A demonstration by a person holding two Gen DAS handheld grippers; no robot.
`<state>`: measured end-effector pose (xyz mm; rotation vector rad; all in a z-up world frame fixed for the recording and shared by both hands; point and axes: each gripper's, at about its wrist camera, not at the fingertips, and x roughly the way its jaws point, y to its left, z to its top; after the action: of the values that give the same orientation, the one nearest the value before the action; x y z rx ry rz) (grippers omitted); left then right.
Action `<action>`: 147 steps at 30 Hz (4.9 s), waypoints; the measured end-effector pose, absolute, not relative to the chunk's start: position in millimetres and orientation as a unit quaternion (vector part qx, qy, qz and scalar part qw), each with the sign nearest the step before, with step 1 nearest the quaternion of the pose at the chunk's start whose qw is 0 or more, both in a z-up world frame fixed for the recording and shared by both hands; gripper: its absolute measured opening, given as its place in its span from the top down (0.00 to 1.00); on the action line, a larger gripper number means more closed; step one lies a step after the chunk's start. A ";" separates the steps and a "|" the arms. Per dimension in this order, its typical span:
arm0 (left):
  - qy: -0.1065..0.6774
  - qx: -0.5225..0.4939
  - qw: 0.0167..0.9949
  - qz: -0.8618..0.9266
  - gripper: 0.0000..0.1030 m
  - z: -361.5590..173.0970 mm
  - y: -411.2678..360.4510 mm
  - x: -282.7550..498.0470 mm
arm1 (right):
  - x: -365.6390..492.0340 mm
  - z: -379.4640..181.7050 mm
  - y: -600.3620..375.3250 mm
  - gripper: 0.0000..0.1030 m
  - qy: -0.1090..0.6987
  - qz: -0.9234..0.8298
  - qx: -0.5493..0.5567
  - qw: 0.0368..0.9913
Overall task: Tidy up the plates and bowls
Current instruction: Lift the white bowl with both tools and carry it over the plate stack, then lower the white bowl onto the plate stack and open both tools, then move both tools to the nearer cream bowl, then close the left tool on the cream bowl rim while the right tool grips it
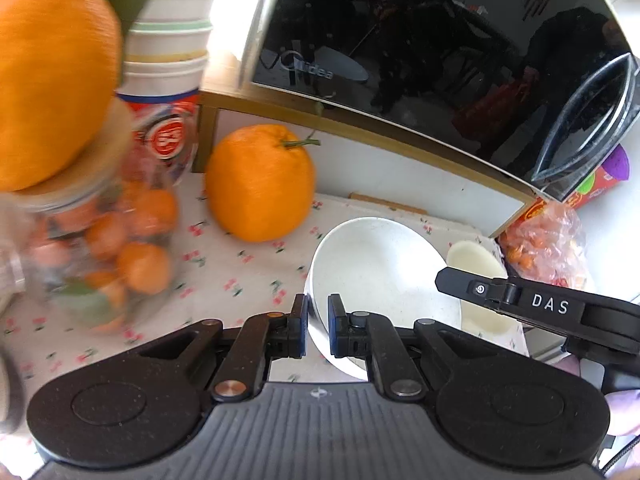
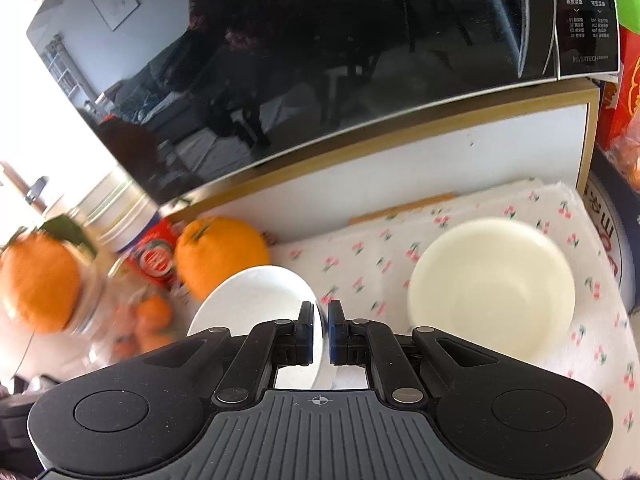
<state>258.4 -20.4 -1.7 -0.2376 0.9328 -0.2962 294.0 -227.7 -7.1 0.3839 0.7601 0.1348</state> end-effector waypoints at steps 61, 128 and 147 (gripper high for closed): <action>0.512 -0.076 0.854 -0.060 0.79 -18.9 123.4 125.1 | 171.5 -55.1 -71.5 0.88 0.440 0.187 0.182 0.859; 0.495 0.007 0.834 -0.242 0.63 -38.9 -129.7 195.2 | 142.6 -61.7 -327.9 0.25 0.353 -0.096 0.297 0.882; 0.497 -0.011 0.829 -0.258 0.95 -35.2 -132.2 193.1 | 146.4 -72.2 -319.7 0.92 0.365 -0.079 0.302 0.877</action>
<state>193.1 -132.2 -35.2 -0.0240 1.0544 -0.5467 146.4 -319.7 -72.2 0.6300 0.7604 -0.1658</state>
